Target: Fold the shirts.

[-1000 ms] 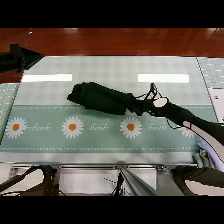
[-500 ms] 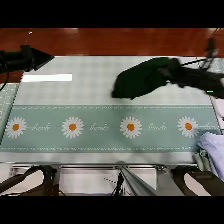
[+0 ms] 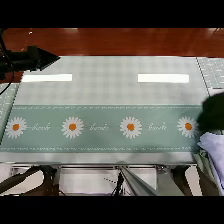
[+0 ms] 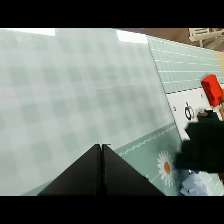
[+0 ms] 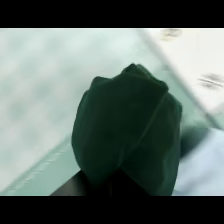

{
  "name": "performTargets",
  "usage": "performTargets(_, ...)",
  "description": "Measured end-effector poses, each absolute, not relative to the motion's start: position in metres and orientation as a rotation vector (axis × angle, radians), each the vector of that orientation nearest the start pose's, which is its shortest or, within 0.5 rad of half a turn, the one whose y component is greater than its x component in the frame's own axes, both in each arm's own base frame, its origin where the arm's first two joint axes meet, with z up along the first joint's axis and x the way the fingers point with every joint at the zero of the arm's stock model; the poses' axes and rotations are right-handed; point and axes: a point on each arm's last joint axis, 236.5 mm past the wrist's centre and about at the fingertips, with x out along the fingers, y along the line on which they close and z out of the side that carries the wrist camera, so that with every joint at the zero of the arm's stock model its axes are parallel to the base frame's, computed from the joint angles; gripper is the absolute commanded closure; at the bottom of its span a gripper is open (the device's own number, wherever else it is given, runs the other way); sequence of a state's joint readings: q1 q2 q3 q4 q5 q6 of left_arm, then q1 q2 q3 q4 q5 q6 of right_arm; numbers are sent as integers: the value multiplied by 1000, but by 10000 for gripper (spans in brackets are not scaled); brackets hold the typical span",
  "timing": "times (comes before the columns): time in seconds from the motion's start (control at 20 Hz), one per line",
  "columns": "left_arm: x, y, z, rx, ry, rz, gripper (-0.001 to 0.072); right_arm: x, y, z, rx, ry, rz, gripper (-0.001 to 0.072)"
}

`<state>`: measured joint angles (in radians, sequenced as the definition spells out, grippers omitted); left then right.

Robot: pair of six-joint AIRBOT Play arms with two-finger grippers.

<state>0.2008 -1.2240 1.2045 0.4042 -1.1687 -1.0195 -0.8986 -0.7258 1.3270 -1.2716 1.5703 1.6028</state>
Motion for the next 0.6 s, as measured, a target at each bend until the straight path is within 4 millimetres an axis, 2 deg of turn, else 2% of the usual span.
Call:
performTargets(0.1, 424, -118, 177, -602, 714, -715, 686, 171, -170, 215, 595, 856, -711, 670)
performTargets(0.25, 427, -116, 177, -573, 691, -712, 686, 125, -182, 208, 617, 939, -873, 670)
performTargets(0.4, 434, -112, 174, -552, 672, -699, 686, 92, -186, 203, 629, 1015, -986, 670)
performTargets(0.6, 445, -108, 156, -561, 694, -682, 687, 50, -191, 204, 605, 1084, -1149, 669)
